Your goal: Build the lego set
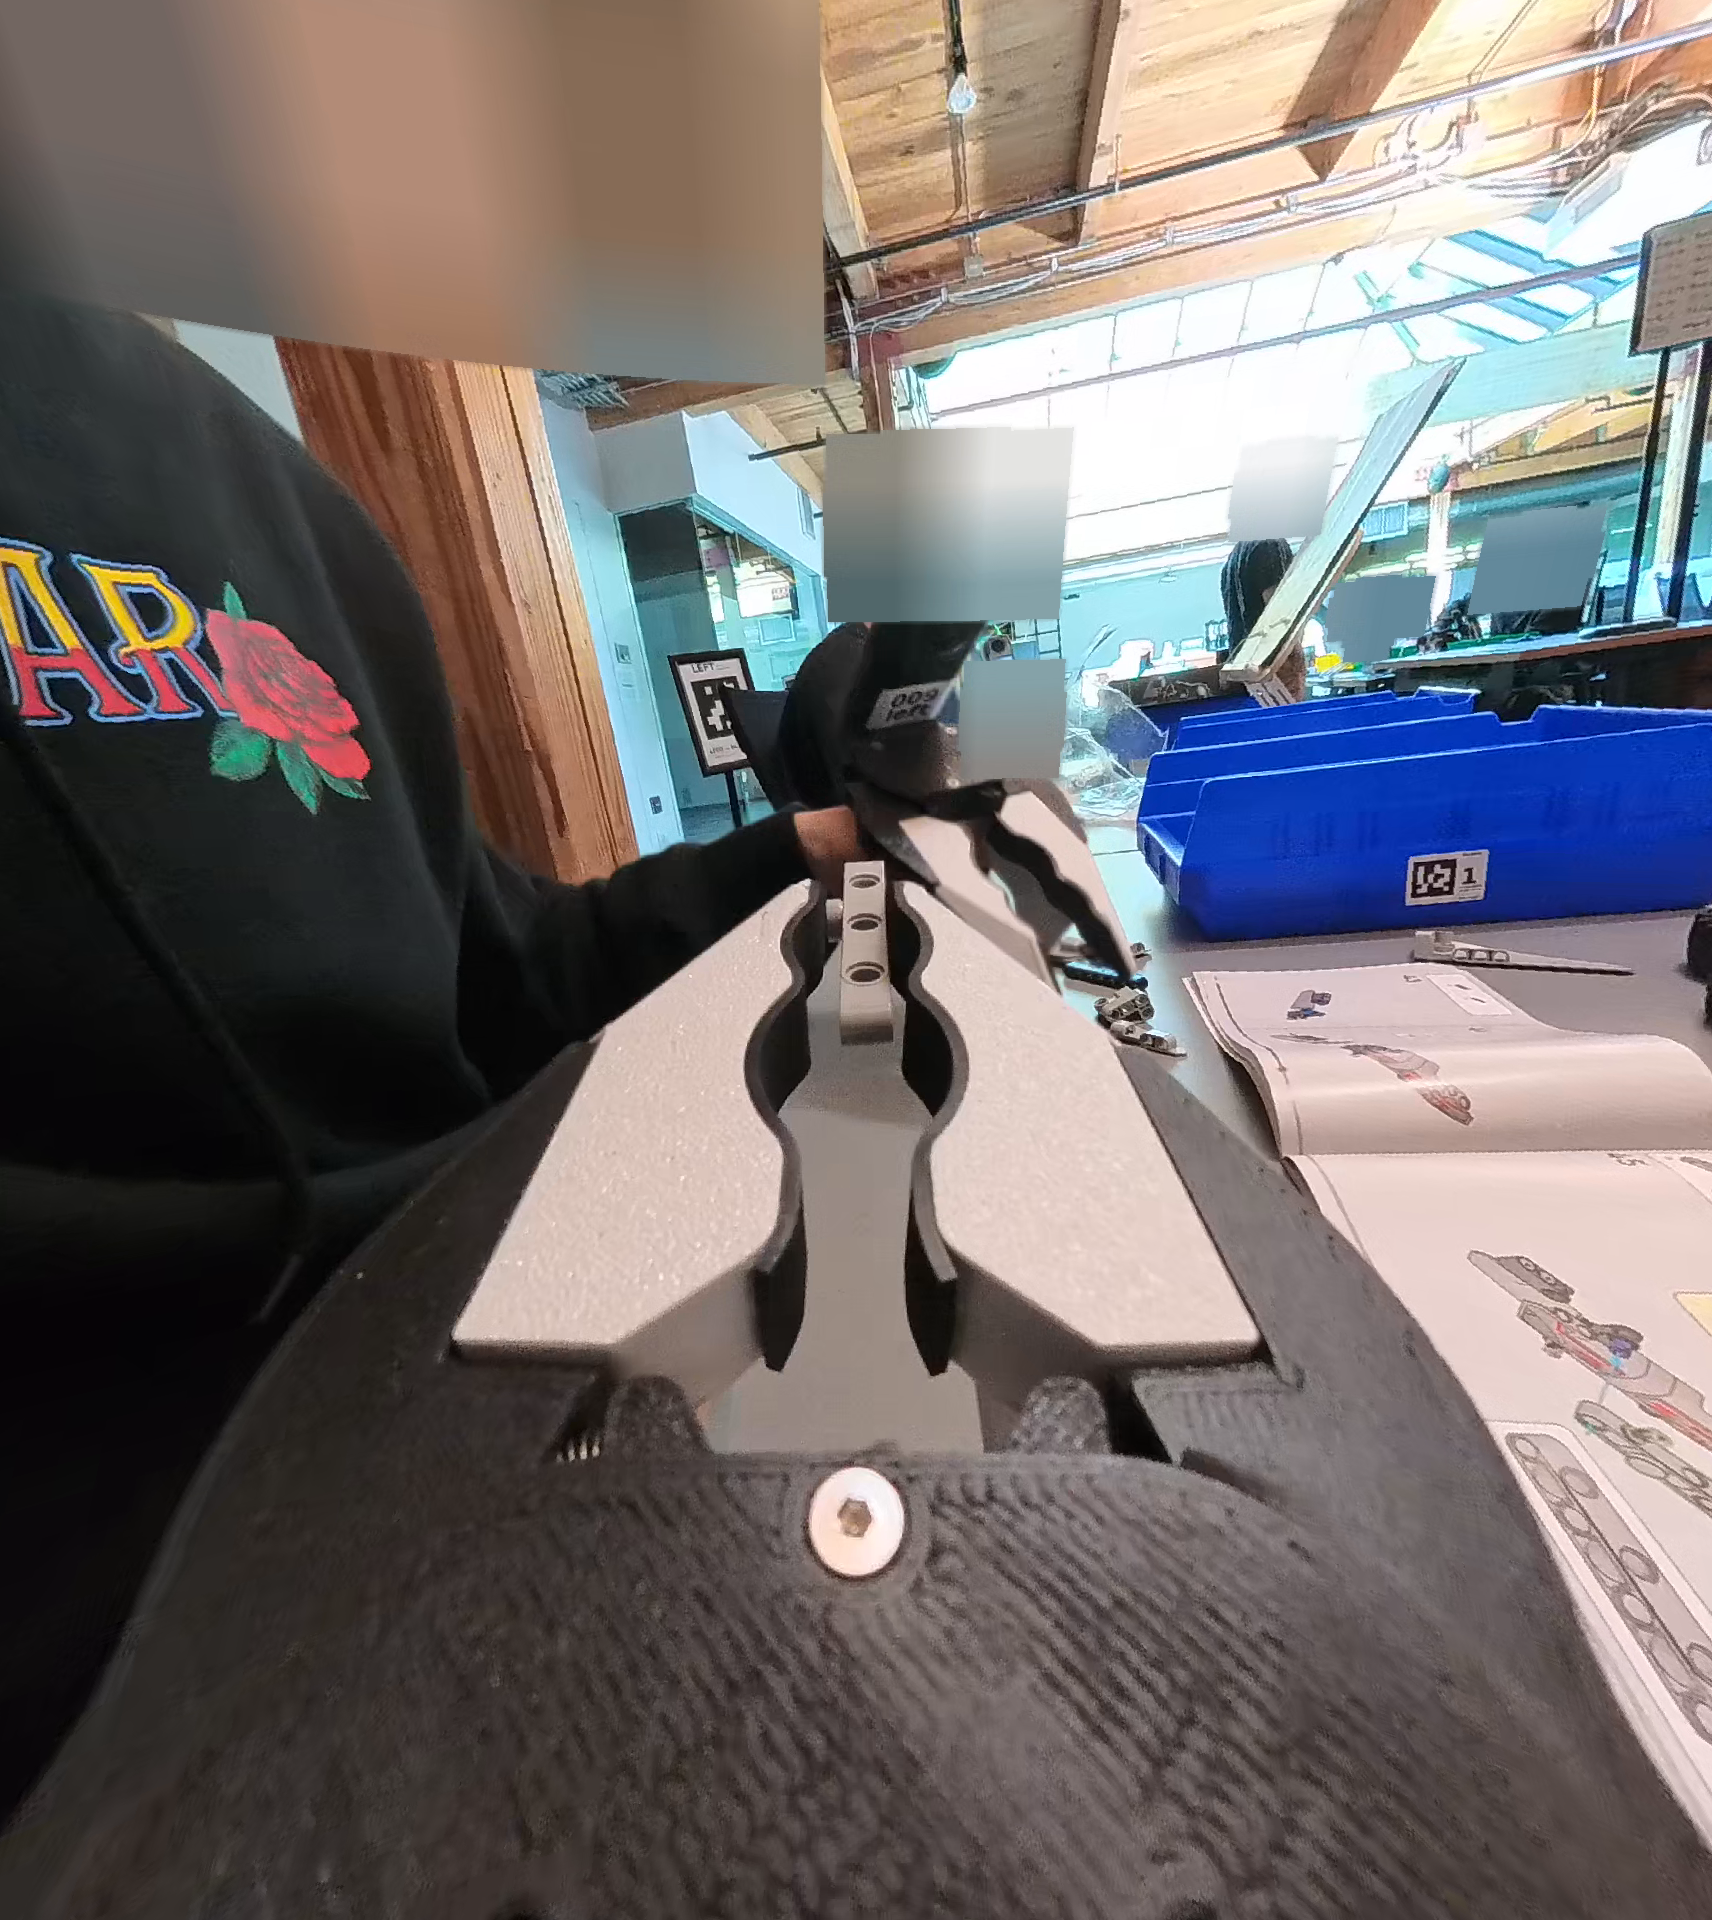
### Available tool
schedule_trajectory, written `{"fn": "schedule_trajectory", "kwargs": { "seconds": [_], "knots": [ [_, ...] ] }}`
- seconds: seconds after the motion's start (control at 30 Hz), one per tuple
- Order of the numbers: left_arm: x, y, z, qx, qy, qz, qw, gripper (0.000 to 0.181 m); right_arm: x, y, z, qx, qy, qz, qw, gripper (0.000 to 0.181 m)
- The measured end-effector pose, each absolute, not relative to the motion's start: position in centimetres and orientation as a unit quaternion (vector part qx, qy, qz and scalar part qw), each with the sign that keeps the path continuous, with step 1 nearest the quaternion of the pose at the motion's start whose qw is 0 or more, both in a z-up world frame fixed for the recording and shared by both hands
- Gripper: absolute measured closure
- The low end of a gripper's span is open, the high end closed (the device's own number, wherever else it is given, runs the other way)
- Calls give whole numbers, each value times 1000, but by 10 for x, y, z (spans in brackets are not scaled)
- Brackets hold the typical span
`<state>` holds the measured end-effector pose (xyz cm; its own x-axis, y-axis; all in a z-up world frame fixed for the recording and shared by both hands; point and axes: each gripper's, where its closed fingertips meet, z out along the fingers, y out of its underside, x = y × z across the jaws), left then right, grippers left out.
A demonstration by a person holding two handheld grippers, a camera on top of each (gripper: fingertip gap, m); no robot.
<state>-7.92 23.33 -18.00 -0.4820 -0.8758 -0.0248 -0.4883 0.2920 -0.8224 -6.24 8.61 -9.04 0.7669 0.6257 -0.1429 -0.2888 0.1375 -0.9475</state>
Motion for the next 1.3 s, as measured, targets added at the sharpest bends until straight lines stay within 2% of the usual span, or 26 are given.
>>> {"fn": "schedule_trajectory", "kwargs": {
  "seconds": [0.2, 0.6, 0.77, 0.9, 1.3],
  "knots": [
    [-61, 208, -197, -384, 808, -394, 211, 150, -61, 86, -90, -578, -140, 306, 744, 172],
    [-62, 210, -220, -370, 821, -406, 156, 155, -44, 89, -86, -567, -90, 306, 759, 172],
    [-58, 205, -223, -346, 836, -398, 152, 162, -44, 88, -86, -563, -88, 314, 759, 172],
    [-56, 201, -223, -330, 842, -399, 152, 174, -43, 88, -85, -561, -85, 315, 761, 173],
    [-52, 183, -212, -303, 839, -415, 177, 177, -41, 88, -85, -559, -80, 312, 764, 173]
  ]
}}
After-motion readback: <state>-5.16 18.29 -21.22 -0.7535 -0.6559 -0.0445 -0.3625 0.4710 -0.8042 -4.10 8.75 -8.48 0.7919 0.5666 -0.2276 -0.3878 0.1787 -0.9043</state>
